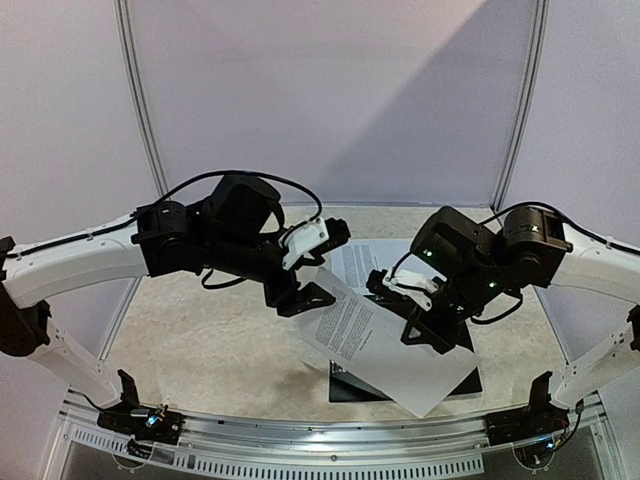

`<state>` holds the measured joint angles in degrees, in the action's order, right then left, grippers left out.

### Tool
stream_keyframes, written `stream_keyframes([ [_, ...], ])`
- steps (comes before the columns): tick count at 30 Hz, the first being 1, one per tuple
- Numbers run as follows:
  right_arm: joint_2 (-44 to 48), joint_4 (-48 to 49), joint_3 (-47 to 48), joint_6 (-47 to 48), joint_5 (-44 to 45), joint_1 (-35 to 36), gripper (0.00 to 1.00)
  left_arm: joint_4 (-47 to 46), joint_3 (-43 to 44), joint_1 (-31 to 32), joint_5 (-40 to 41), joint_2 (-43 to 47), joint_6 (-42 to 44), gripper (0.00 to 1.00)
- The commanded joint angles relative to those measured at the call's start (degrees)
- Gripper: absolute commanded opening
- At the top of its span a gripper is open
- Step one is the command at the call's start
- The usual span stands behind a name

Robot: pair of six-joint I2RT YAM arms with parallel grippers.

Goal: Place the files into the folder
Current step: Pass from the right arm to the left, then pass from the left arm to the right

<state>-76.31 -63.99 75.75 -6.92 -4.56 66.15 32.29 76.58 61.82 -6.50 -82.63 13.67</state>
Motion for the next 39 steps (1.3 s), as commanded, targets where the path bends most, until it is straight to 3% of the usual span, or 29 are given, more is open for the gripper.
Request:
stream_keyframes([
  [1, 1.29, -6.36, 0.89, -0.98, 3.24, 1.01, 0.00, -3.03, -0.35, 1.11, -1.03, -1.58, 0.73, 0.66],
  [5, 2.07, -7.85, 0.36, -1.41, 5.73, 1.06, 0.00, -4.38, 0.75, 1.20, -7.69, -4.03, -0.18, 0.32],
  [10, 3.76, -8.59, 1.22, -2.61, 12.32, 1.00, 0.00, -5.31, 0.96, 1.46, -12.86, -7.30, -1.57, 0.01],
  [14, 3.59, -10.99, 1.50, -3.54, 16.77, 0.66, 0.06, -7.07, 1.61, 1.46, -14.05, -9.64, -5.46, 0.00],
  [16, 4.29, -10.46, 0.35, -3.48, 18.62, -0.28, 0.25, -7.30, 3.34, 0.95, -15.35, -11.95, -9.68, 0.00],
  [20, 5.88, -10.58, 1.13, -3.88, 24.48, -2.44, 0.54, -1.03, 11.08, -0.47, -22.65, -20.88, -15.41, 0.00],
  [25, 9.25, -8.88, 7.49, -3.90, 26.33, -3.22, 0.75, 1.19, 15.98, -1.79, -28.35, -26.65, -20.13, 0.00],
  [34, 12.97, -6.34, 10.80, -3.68, 25.16, -3.27, 0.79, -4.47, 21.85, -5.71, -37.41, -27.93, -38.35, 0.00],
  [39, 13.64, -4.05, 10.65, -2.81, 24.87, -3.27, 0.80, -2.15, 24.74, -7.19, -39.61, -30.89, -45.87, 0.00],
])
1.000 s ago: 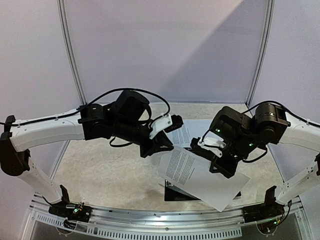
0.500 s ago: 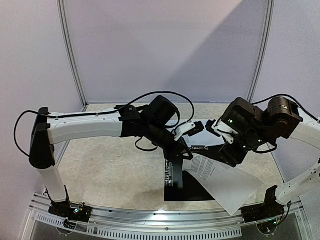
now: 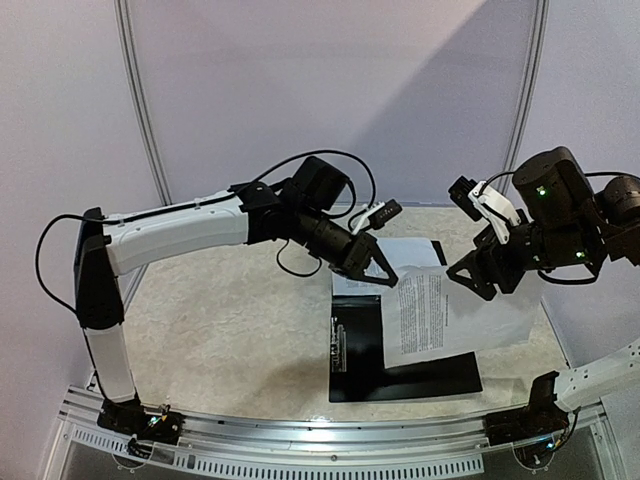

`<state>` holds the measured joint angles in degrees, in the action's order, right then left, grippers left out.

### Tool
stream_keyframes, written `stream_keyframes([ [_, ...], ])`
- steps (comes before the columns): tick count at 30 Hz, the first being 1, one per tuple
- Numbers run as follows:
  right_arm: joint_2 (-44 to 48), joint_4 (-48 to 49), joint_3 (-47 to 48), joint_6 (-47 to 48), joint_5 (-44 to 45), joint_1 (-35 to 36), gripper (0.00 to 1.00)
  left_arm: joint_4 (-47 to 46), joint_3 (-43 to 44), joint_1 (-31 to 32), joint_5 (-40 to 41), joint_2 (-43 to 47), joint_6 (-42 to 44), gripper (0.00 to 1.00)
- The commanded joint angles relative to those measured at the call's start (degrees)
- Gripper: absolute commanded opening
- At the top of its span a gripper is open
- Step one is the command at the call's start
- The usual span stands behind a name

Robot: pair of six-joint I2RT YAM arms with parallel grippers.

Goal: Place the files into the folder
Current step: Pass from the left arm to the right

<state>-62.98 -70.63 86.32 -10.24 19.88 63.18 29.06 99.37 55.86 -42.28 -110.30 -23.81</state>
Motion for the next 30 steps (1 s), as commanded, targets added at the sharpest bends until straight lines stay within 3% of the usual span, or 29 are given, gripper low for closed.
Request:
stream_keyframes([
  [1, 0.25, 2.94, 0.07, 0.69, 0.35, -0.25, 0.80, 2.11, 1.92, -1.61, -3.63, -4.02, -8.46, 0.00],
  [5, -0.03, 3.84, -0.25, 1.17, 0.17, -0.30, 0.80, 3.75, -1.18, -3.05, -4.78, -7.05, -7.04, 0.00],
  [10, 0.14, 4.96, -1.86, 1.45, -0.21, -0.30, 0.80, 19.78, 4.47, -3.86, 5.36, -15.22, 7.39, 0.00],
  [19, -0.60, 8.47, -6.41, 1.98, -2.69, -0.32, 0.80, 16.45, 8.85, -6.28, 12.55, -20.92, 9.88, 0.00],
  [30, -0.53, 9.49, -9.55, 2.03, -2.57, -0.27, 0.80, 16.64, 9.92, -8.22, 11.93, -25.29, 12.01, 0.00],
])
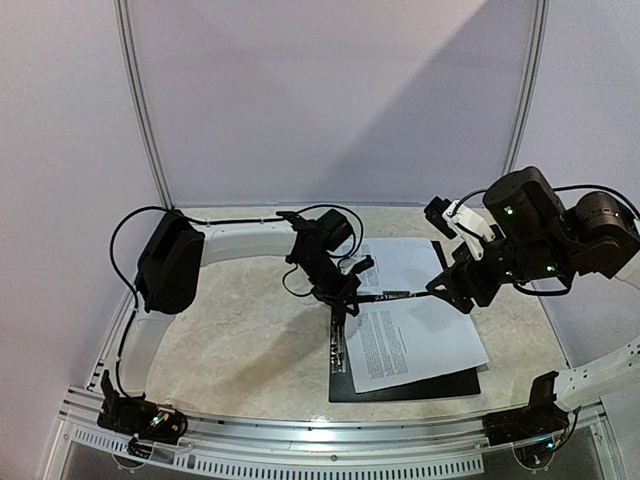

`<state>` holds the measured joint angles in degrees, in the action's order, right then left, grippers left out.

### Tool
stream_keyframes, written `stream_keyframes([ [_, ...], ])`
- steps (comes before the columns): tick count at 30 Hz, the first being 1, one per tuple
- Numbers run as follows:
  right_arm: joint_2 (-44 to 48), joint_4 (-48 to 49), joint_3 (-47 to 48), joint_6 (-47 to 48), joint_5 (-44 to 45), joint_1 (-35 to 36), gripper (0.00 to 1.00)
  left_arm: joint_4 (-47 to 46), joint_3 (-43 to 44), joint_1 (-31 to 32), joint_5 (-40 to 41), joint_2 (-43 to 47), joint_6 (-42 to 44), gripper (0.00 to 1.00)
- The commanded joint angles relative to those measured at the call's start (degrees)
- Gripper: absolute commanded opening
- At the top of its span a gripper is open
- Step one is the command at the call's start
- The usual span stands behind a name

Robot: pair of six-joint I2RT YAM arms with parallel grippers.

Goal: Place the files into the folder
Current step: Pass from the left arm to the right

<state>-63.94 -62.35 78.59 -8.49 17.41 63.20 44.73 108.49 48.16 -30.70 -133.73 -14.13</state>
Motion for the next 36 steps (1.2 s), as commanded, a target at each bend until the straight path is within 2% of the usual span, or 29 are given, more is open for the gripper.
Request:
stream_keyframes([
  [1, 0.51, 1.37, -2.12, 0.30, -0.05, -0.42, 0.80, 1.31, 0.82, -0.57, 0.15, -1.75, 2.88, 0.00],
  [12, 0.05, 2.66, -3.99, 1.44, -1.07, -0.84, 0.79, 5.27, 4.69, -5.43, 0.81, -3.94, 6.28, 0.00],
  [16, -0.51, 1.95, -4.40, 1.14, 1.32, -2.74, 0.79, 5.67, 4.91, -6.48, -0.05, -4.49, 6.98, 0.00],
  [22, 0.58, 7.37, -12.52, -4.16, 4.11, -9.28, 0.90, 4.94, 3.63, -6.20, -1.31, -4.50, 8.19, 0.00],
  [28, 2.43, 11.05, -21.59, -9.16, -4.26, -23.82, 0.91, 4.32, 5.30, -4.96, -1.73, -5.37, 8.79, 0.02],
  [33, 2.34, 15.25, -28.80, -9.25, -20.30, -40.36, 0.88, 3.48, 6.58, -3.89, -1.83, -5.51, 10.62, 0.00],
  [36, -0.05, 18.02, -32.64, -8.52, -26.80, -46.52, 0.85, 2.88, 6.65, -3.48, -2.71, -4.87, 11.90, 0.00],
])
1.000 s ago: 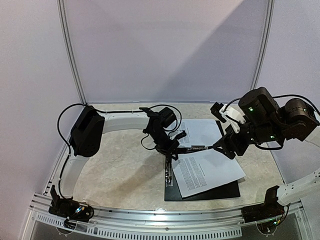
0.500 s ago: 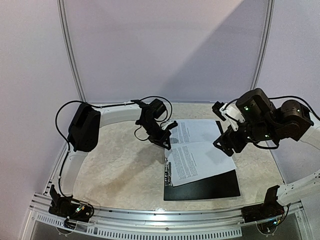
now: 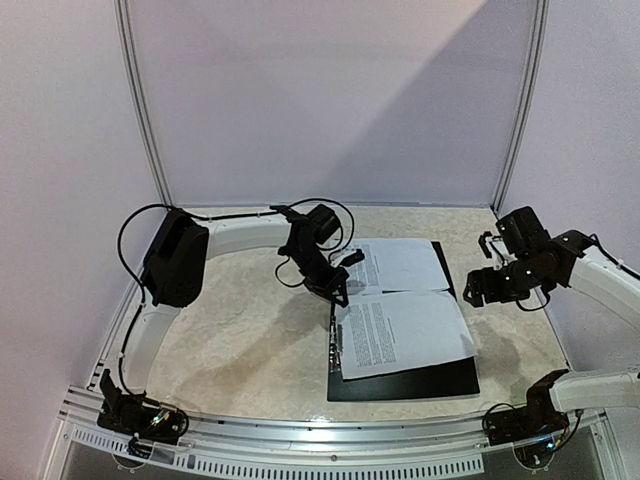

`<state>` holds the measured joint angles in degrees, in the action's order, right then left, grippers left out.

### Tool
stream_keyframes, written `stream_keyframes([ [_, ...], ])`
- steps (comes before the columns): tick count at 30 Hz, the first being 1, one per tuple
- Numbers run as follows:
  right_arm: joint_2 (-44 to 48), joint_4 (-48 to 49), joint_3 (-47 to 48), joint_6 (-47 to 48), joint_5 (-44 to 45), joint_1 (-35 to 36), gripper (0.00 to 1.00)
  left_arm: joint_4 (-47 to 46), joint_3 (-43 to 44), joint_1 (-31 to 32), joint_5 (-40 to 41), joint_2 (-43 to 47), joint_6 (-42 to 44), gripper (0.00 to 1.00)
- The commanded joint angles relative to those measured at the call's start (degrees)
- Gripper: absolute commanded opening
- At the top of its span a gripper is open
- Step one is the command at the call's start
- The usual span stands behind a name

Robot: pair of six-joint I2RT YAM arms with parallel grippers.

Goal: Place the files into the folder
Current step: Pass from the left arm to the right

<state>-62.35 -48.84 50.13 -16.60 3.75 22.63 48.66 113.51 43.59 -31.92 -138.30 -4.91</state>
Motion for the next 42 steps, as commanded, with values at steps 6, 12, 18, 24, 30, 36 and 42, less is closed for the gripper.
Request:
stream_keyframes([
  [6, -7.35, 9.60, -6.71, -0.77, -16.72, -9.41, 0.82, -0.86, 0.98, 1.95, -2.77, 0.17, 3.98, 0.00],
  [12, -11.31, 11.43, -5.80, -3.93, -18.68, -10.42, 0.81, -0.64, 0.46, 2.49, -2.57, 0.57, 4.82, 0.00],
  [18, -14.37, 11.76, -8.69, -3.48, -19.27, -10.41, 0.79, -0.64, -0.15, 2.12, -2.57, 0.94, 4.82, 0.00],
  [24, -13.63, 11.46, -11.79, -4.23, -21.07, -10.42, 0.76, -0.76, -0.05, 1.52, -2.61, 0.99, 4.48, 0.00],
  [30, -12.98, 10.77, -13.79, -4.11, -22.71, -10.46, 0.65, -0.67, 0.18, 1.49, -2.49, 0.54, 4.14, 0.00],
  [36, -9.06, 10.33, -13.21, -5.60, -24.31, -10.42, 0.39, -0.48, 0.39, 1.51, -1.00, 0.48, 3.68, 0.05],
  [42, -6.69, 9.81, -12.40, -6.53, -25.63, -10.42, 0.18, -0.12, 0.80, 1.43, 0.48, 0.40, 2.99, 0.15],
])
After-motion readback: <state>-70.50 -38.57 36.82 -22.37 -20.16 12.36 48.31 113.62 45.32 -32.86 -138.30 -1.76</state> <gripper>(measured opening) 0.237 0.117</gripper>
